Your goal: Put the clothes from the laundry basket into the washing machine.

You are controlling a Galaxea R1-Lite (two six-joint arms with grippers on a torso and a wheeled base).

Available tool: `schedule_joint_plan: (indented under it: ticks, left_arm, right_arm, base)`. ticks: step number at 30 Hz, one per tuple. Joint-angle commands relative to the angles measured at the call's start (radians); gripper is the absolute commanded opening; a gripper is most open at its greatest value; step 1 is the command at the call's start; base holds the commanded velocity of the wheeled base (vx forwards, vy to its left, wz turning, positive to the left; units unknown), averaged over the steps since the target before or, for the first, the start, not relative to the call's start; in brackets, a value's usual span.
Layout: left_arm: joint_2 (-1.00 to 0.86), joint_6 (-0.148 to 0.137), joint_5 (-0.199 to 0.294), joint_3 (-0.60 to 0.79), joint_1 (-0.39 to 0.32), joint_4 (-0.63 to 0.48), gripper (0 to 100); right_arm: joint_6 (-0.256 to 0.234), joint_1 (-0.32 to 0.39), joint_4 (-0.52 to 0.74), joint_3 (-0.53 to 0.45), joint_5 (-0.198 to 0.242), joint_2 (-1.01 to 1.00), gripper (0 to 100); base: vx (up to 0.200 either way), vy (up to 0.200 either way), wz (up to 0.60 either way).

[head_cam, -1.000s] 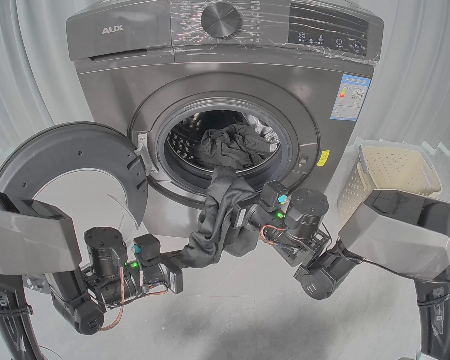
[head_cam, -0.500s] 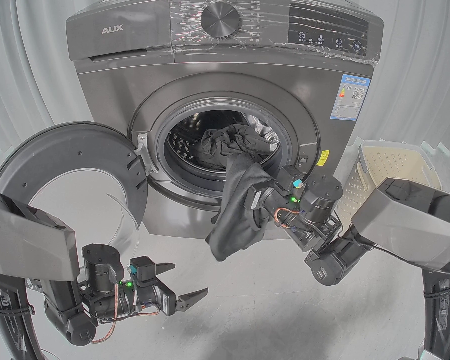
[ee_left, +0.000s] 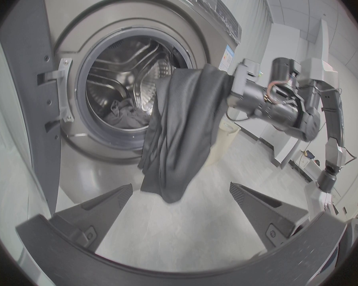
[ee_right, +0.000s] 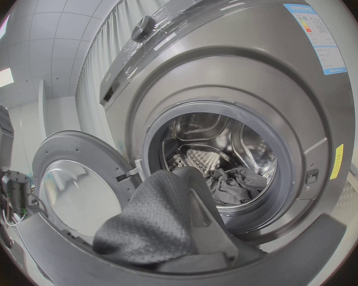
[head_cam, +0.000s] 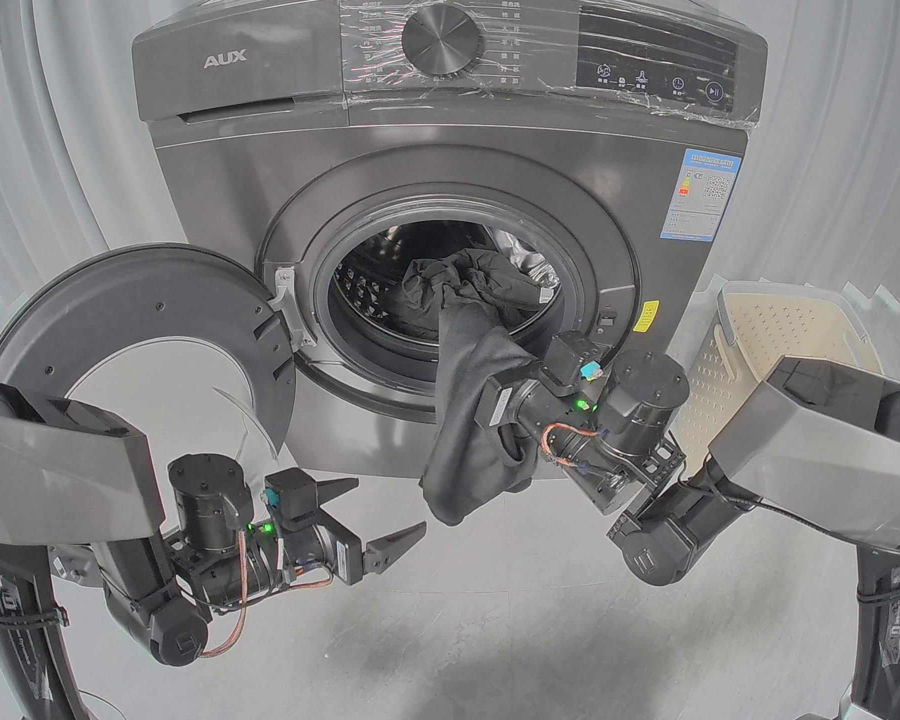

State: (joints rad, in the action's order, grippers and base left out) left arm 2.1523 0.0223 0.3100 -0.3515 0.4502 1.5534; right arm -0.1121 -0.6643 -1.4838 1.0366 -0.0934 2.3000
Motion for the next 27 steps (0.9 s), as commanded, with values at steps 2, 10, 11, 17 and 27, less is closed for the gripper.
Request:
schedule_joint_plan:
  ticks: [2,10,11,17,27]
  left_arm:
    - [0.015,0.016,-0.002,-0.080,-0.008,-0.001,100]
    - [0.072,0.021,-0.006,-0.162,-0.010,-0.001,100]
    - [0.078,0.024,-0.006,-0.170,-0.010,-0.001,100]
    - [0.116,0.025,-0.015,-0.227,-0.007,-0.001,100]
    - [0.195,0.031,-0.052,-0.331,-0.005,-0.001,100]
  right_arm:
    - [-0.003,-0.052,-0.003,-0.043,-0.002,-0.037,0]
    - [-0.003,-0.117,0.007,-0.043,-0.005,-0.048,0]
    - [-0.003,-0.124,0.007,-0.043,-0.005,-0.048,0]
    - [-0.008,-0.166,0.005,-0.044,-0.008,-0.048,0]
    - [-0.014,-0.201,-0.009,-0.079,-0.011,-0.053,0]
  base:
    - [0.000,0.000,0.00]
    - [0.000,0.000,0.00]
    - [0.000,0.000,0.00]
    - [0.000,0.000,0.00]
    - [0.000,0.000,0.00]
